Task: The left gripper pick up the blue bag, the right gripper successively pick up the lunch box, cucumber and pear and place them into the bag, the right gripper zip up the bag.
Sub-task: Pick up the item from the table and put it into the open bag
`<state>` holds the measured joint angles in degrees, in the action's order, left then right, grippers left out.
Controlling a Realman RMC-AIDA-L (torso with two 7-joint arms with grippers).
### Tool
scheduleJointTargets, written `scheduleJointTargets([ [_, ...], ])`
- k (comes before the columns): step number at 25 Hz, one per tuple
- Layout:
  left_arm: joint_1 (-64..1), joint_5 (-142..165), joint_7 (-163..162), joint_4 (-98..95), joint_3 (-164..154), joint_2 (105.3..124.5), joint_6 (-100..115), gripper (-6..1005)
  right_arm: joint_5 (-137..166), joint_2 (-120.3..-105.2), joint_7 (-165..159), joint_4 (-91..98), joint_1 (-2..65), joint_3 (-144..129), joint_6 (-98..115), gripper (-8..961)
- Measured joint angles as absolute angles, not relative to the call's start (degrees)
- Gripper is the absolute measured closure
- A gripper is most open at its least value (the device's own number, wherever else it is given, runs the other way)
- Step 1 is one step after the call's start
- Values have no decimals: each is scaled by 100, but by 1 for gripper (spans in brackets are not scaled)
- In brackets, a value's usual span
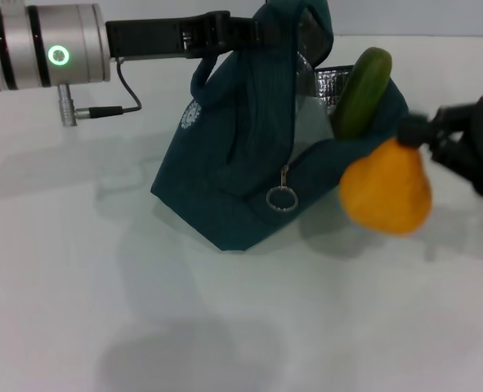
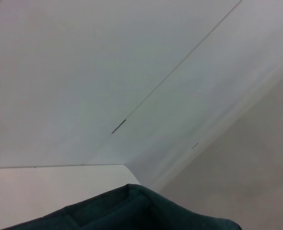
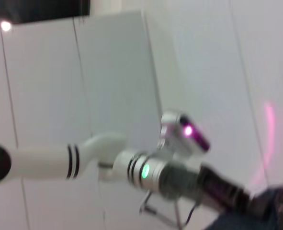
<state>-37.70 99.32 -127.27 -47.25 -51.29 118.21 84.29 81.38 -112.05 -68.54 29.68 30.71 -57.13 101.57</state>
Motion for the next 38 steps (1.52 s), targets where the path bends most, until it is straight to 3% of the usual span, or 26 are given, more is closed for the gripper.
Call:
scheduleJointTargets([
  [7,-3764,9932,-12729,-4728,-5151,11881,8530,932,7742,-11129,-6857,3141,3126,-5422,10201,927],
  [25,-3761,9788,-12840,-4681,-5155,11927,8728,932,8738,-11517,-6548,3548,3885,-5544,8345,927],
  [38,-3770,9780,-12870,-4658,-5139,11926,8728,932,8873,-11530,-6482,3332,3832,-6627,7448,927],
])
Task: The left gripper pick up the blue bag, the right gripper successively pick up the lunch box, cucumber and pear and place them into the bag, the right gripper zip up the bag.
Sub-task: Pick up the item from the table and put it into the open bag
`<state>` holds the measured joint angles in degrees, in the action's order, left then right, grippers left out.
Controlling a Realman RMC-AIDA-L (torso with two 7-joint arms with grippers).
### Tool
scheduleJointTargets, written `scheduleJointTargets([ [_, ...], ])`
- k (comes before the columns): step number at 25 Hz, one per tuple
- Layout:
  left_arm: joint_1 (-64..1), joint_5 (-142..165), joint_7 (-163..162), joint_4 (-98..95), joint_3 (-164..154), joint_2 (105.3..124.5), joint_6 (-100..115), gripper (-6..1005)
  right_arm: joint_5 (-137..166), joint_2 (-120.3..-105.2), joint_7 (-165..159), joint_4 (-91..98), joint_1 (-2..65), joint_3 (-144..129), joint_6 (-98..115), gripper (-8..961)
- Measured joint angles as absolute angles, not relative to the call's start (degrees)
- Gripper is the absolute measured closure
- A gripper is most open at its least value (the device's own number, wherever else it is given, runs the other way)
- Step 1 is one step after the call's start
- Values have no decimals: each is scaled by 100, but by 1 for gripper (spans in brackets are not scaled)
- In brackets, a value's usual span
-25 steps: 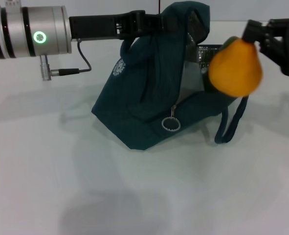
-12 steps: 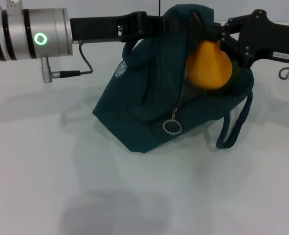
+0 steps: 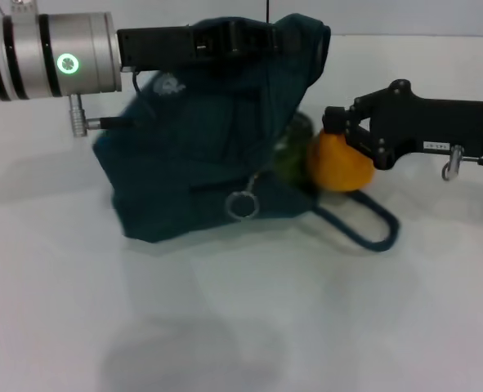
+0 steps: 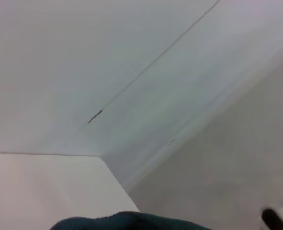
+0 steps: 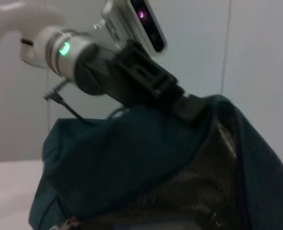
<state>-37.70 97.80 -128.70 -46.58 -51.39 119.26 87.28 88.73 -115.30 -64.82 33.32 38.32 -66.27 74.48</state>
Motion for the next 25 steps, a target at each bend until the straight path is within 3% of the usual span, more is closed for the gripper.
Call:
scheduleJointTargets([
  [13,-3776,9779,-12927,-4658,-5125,11918,8728,932,8762,-11525,-6582,3629,3757,-6539,7792,927],
  [25,-3803,9046,-13104,-4472,-5602,11953,8771,933,8615,-11505,-7026,4955,2958,-5611,9204,922],
])
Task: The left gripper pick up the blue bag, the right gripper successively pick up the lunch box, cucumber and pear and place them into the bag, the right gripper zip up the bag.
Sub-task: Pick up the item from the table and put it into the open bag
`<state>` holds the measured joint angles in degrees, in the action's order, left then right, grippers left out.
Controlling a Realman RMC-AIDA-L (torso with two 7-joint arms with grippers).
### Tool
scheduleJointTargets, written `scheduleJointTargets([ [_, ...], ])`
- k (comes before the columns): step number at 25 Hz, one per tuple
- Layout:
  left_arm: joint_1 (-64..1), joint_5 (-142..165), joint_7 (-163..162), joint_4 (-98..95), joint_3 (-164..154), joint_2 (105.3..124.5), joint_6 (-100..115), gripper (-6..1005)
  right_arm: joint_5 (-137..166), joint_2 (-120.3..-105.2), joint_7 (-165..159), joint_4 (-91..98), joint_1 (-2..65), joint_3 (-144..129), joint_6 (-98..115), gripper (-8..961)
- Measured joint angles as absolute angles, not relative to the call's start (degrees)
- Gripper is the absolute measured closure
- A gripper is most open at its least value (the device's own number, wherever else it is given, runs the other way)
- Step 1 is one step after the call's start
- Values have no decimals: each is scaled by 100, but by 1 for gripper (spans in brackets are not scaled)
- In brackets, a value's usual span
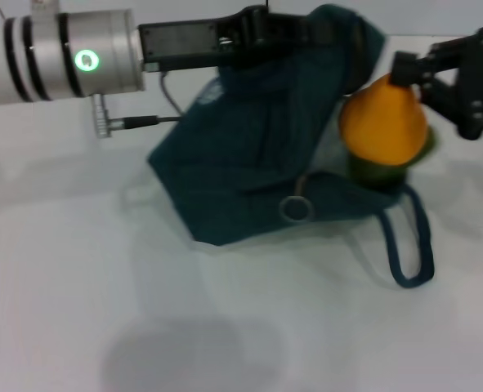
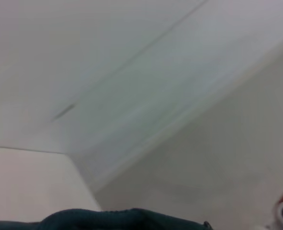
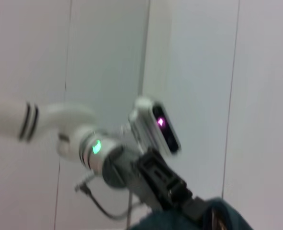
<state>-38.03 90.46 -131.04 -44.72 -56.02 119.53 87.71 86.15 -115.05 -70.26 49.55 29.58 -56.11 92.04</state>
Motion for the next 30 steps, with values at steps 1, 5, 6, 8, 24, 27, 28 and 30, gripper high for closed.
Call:
scheduleJointTargets([
  [1,-3832,8874,-13108,-4450,-5734,11954,8773,933,8597,-11498,-7049,4966,2927,-5440,9412,921],
  [5,-3899,8289,-13194,-4425,-6360,11961,8745,933,8571,-11431,-7151,4975,2809,-4928,10089,918],
  [6,-3904,8173,-13216,-4412,-6507,11965,8728,933,8570,-11423,-7153,4967,2788,-4894,10145,917],
  [8,-3915,8023,-13233,-4333,-6715,11969,8682,933,8571,-11419,-7145,4940,2756,-4875,10198,915],
  [24,-3915,7850,-13053,-3819,-6761,11971,8601,932,8766,-11500,-7061,4722,2962,-5340,9925,902],
  [27,-3913,7790,-13071,-3819,-6770,11971,8625,932,8978,-11491,-6970,4602,2977,-5363,9670,900],
  [28,-3916,7759,-13080,-3819,-6781,11971,8637,932,9049,-11497,-6958,4598,2978,-5363,9608,899],
  [30,-3934,7728,-13108,-3819,-6798,11971,8655,932,9192,-11508,-6948,4591,2978,-5363,9500,897],
])
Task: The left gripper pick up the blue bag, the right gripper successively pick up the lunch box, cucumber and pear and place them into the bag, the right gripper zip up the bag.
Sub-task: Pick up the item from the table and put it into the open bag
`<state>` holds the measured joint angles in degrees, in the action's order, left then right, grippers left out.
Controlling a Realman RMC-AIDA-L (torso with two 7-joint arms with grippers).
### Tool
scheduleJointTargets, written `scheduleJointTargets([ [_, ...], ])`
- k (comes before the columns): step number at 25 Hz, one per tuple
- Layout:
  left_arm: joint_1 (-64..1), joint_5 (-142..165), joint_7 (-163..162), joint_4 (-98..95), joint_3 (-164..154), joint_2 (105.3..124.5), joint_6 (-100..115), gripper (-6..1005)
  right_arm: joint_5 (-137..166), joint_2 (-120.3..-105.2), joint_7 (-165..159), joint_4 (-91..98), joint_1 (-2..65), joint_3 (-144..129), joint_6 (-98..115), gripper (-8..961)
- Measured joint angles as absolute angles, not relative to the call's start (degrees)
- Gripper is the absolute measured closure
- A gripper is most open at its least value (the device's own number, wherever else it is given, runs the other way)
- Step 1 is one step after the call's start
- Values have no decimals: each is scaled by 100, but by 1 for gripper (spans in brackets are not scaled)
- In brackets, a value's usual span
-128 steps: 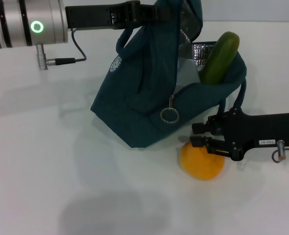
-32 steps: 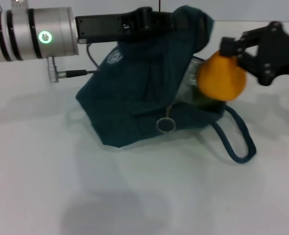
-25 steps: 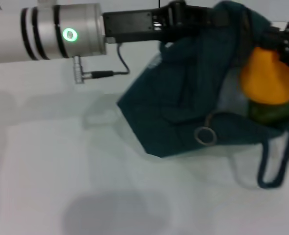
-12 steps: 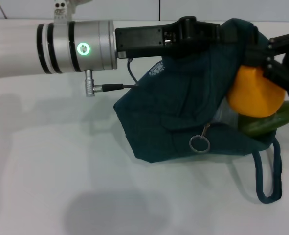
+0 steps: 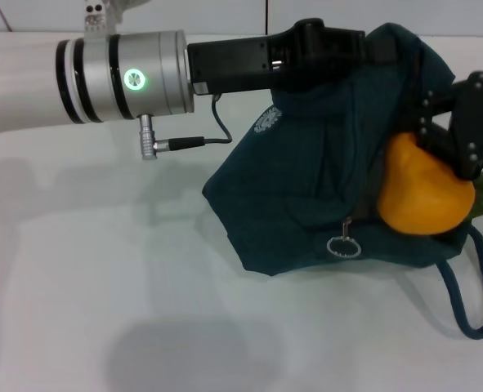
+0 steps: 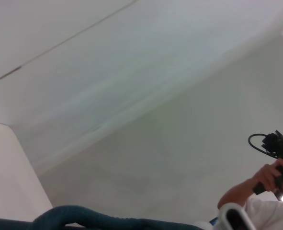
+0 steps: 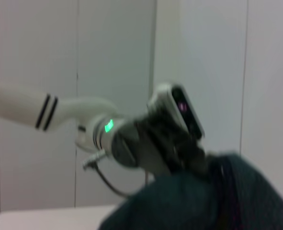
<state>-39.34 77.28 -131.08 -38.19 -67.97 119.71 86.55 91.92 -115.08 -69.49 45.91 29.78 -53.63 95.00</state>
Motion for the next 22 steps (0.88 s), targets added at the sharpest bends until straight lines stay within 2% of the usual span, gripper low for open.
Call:
scheduleJointTargets([
  [22,-3971,7694,-13216,-3816,-6891,11971,8719,933,9014,-11531,-6774,4340,3265,-5367,9275,879],
])
